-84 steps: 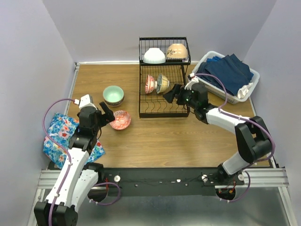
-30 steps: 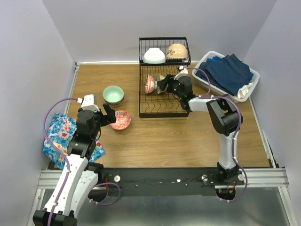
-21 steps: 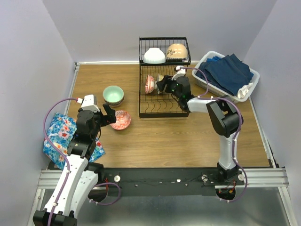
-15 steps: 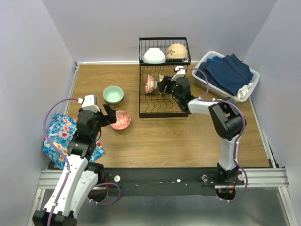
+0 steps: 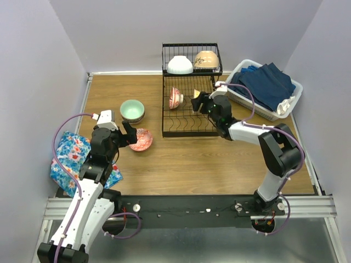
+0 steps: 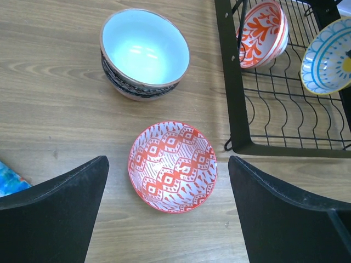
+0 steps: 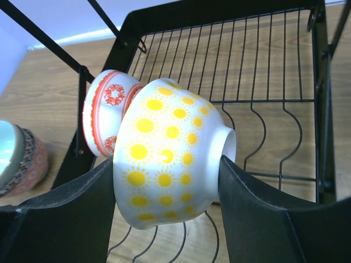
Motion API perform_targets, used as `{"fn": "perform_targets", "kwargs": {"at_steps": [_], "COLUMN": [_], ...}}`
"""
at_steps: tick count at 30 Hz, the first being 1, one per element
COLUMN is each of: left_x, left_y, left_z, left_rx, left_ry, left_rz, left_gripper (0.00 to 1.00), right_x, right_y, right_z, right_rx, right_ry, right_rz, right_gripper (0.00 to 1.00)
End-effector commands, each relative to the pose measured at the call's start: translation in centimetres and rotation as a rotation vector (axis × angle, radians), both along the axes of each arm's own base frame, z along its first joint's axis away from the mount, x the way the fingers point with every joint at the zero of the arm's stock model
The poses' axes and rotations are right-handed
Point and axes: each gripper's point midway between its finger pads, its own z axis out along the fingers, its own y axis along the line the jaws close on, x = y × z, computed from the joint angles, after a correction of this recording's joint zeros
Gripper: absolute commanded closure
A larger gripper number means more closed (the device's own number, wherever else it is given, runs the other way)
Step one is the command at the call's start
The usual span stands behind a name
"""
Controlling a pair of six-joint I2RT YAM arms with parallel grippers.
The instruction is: Unload the bowls from the dish rack
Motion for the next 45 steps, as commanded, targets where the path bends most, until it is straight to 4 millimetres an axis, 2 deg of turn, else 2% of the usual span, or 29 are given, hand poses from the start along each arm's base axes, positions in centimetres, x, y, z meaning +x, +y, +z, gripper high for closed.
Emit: {"fn": "perform_targets", "kwargs": {"at_steps": [1,3,5,6,8,10,11,12,14,16,17,19,20,24,29,38,45], "left_x": [0.1,0.2,0.6,0.8,1.3,1.9,2.3,2.6,3.2,3.6,3.8,4.1,4.2,4.7,5.2,4.7,3.9], "left_y": [-1.1,-1.4,-1.7,-2.3,-2.9,-4.0,-4.4,-4.8,-6.0,-7.3,-7.8,-9.0,-10.1,-12.6,-14.5,-16.7,-18.4], "left_z": [-0.7,-0.9,-0.9,-1.3,-0.7,-0.6,0.0,-0.3,0.6,0.4,0.8,0.3,1.1,1.6,0.8,-0.1,-0.7], "left_rx": [-0.033,-0.046,-0.065,-0.077,-0.105,-0.158,-0.181,-0.207,-0.247,-0.282,-0.292,-0.308,-0.333,-0.391,-0.454,-0.549,-0.605], "left_ry": [0.009,0.019,0.024,0.044,0.038,0.05,0.041,0.06,0.05,0.075,0.075,0.104,0.09,0.094,0.142,0.194,0.234], "left_rz": [-0.044,-0.053,-0.058,-0.08,-0.095,-0.122,-0.131,-0.131,-0.164,-0.183,-0.191,-0.208,-0.23,-0.257,-0.259,-0.297,-0.349], "left_gripper": [0.01,0.01,0.01,0.01,0.01,0.01,0.01,0.01,0.01,0.01,0.01,0.01,0.01,0.01,0.02,0.07,0.18], "right_x": [-1.6,-2.6,-3.5,-4.3,-5.3,-6.8,-7.4,-8.2,-9.4,-10.7,-11.4,-12.5,-13.1,-15.0,-16.4,-17.8,-18.4], "right_y": [0.0,0.2,0.5,0.9,1.3,1.9,2.1,2.6,2.9,3.5,3.7,4.2,4.3,5.1,5.4,5.5,5.7], "right_z": [4.0,4.0,5.1,4.6,6.1,6.4,7.2,7.5,7.9,9.2,8.8,9.7,9.5,10.5,11.8,11.9,12.0], "right_rx": [0.138,0.158,0.192,0.203,0.256,0.306,0.329,0.351,0.414,0.491,0.506,0.555,0.567,0.625,0.71,0.781,0.805], "right_ry": [-0.038,-0.018,-0.014,0.007,0.003,0.026,0.019,0.025,0.045,0.044,0.059,0.064,0.073,0.077,0.071,0.098,0.104], "right_rz": [-0.001,0.029,0.06,0.093,0.131,0.191,0.213,0.258,0.29,0.343,0.358,0.404,0.419,0.505,0.57,0.609,0.624], "right_gripper": [0.84,0.84,0.84,0.84,0.84,0.84,0.84,0.84,0.84,0.84,0.84,0.84,0.84,0.84,0.84,0.84,0.84]}}
